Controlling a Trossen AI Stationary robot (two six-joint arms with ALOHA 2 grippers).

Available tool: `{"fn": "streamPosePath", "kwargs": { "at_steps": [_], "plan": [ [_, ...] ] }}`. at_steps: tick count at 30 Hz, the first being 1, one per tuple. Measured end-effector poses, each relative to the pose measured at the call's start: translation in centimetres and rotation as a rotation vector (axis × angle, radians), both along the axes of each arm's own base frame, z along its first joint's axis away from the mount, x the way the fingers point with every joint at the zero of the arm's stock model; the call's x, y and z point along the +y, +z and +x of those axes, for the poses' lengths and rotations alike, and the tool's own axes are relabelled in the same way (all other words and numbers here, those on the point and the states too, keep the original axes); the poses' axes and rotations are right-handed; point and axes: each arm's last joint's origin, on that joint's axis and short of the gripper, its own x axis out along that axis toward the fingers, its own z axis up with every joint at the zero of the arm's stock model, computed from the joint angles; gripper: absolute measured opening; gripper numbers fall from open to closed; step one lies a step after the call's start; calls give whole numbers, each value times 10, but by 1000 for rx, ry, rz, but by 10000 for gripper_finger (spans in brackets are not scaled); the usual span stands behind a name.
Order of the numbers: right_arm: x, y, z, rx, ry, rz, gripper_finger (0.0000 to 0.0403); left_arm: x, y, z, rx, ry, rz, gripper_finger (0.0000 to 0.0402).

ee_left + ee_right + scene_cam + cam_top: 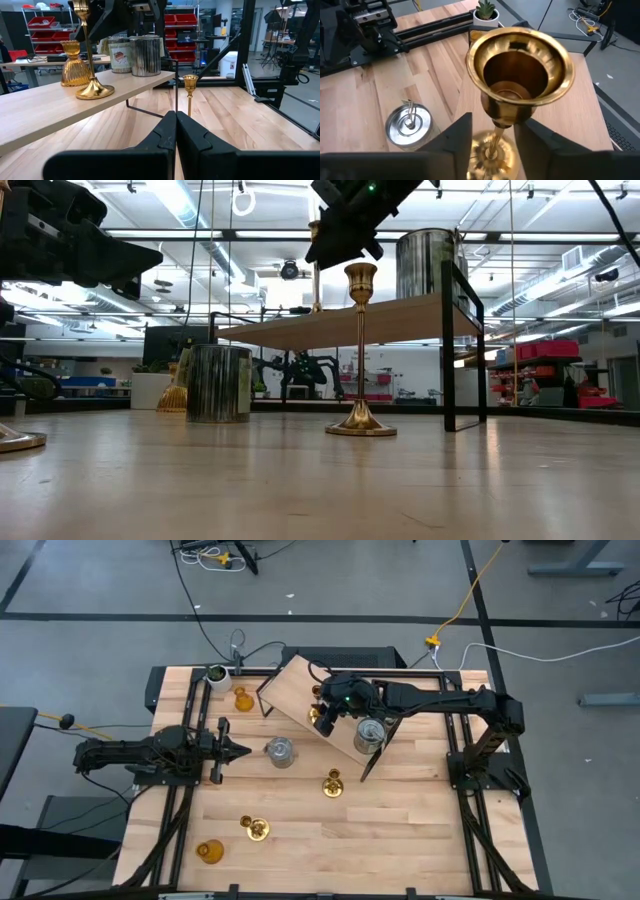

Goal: Pick & Place candle stick holders
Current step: Put the bottom right gold candle holder on the shelf, then put the top gold candle holder on the shelf

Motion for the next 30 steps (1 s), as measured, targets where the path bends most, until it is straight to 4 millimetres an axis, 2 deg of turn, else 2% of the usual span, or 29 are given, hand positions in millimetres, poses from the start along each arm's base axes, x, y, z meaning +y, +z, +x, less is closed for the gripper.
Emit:
{"fn": "streamPosePath", "kwargs": {
  "at_steps": [9,14,19,30],
  "plan": [
    [2,-1,0,12,45,31,252,0,0,0,0,0,0,12],
    [4,7,-9,13,47,31,285,0,0,0,0,0,0,12],
    [6,24,-23,-16,47,26,288,0,0,0,0,0,0,12],
    [14,68,-64,-119,107,49,264,0,0,0,0,0,0,12]
  ]
}}
